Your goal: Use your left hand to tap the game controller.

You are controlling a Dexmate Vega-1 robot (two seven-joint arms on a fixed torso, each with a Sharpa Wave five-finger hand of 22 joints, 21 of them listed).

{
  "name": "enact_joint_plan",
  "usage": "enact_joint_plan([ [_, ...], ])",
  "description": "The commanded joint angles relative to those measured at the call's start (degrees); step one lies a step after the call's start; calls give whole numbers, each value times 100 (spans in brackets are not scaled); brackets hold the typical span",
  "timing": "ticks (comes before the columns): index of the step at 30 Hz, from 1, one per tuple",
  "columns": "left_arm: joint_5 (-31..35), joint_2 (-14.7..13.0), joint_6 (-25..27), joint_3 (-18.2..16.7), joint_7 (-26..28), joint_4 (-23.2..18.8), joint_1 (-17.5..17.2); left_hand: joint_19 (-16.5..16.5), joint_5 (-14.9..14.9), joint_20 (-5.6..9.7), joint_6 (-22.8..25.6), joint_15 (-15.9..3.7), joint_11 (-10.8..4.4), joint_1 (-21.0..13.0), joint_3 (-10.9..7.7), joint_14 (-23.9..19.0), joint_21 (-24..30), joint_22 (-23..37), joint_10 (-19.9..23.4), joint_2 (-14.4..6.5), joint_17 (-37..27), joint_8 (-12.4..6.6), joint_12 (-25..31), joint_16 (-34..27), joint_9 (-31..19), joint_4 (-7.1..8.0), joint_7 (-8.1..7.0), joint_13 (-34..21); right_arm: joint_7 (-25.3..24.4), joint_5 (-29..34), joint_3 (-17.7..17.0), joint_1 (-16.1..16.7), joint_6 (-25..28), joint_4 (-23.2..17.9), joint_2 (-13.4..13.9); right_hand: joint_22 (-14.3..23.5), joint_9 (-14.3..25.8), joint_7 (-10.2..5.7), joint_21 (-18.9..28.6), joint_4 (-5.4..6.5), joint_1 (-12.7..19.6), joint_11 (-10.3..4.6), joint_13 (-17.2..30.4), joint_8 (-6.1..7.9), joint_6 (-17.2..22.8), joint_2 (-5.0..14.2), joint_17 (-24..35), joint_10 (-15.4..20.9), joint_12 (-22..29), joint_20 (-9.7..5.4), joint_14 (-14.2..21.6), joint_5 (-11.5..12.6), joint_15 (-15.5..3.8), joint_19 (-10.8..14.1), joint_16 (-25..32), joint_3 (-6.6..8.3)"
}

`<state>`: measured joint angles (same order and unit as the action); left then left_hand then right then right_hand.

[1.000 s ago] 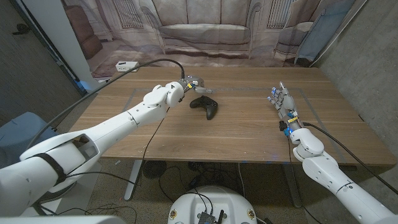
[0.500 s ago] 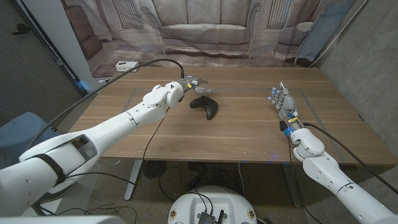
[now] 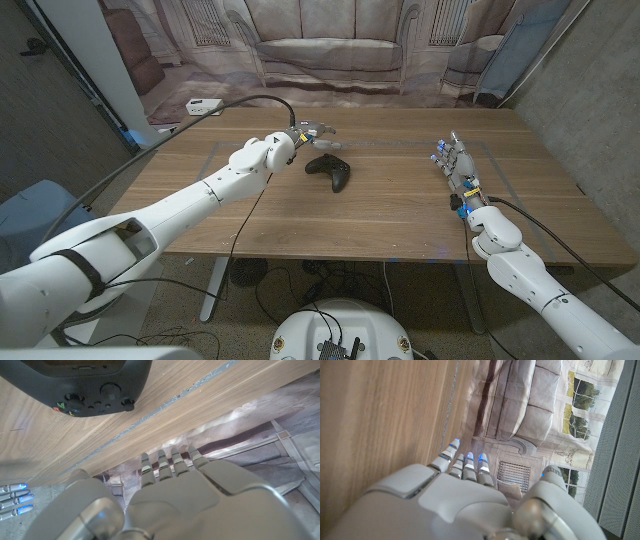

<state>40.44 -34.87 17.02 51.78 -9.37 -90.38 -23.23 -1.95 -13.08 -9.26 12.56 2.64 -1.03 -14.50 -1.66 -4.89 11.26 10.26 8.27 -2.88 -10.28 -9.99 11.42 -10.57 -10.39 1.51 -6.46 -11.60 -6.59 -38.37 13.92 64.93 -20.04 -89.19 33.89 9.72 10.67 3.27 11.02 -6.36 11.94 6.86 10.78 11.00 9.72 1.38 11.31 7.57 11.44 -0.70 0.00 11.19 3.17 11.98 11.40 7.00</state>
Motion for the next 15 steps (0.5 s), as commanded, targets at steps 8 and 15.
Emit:
enact_joint_plan([
  [8, -364, -141, -42, -310, 301, -228, -289, 70, 24, -46, -5, -10, 29, -60, 18, 20, 45, 13, -48, -12, -19, -57, 6, 0, -13, -15, 58, -27, 33, 22, 10, -24, -68, 40, -27, 15, 4, -6, 11, -23, 11, 17, 24, 10, 21, 48, 28, 40, 2, -15, 34, 4, 11, 29, 7, 23],
  [15, -510, -303, -37, -515, 494, -496, -491, 100, 26, -32, 15, -12, 49, -64, 23, 8, 53, 13, -39, -14, -19, -72, 23, -10, -12, -19, 85, -27, 16, 48, 31, -50, -77, 50, -51, 15, 4, -11, 10, -24, 9, 24, 24, 10, 23, 47, 28, 43, 2, -18, 35, 4, 8, 28, 7, 21],
])
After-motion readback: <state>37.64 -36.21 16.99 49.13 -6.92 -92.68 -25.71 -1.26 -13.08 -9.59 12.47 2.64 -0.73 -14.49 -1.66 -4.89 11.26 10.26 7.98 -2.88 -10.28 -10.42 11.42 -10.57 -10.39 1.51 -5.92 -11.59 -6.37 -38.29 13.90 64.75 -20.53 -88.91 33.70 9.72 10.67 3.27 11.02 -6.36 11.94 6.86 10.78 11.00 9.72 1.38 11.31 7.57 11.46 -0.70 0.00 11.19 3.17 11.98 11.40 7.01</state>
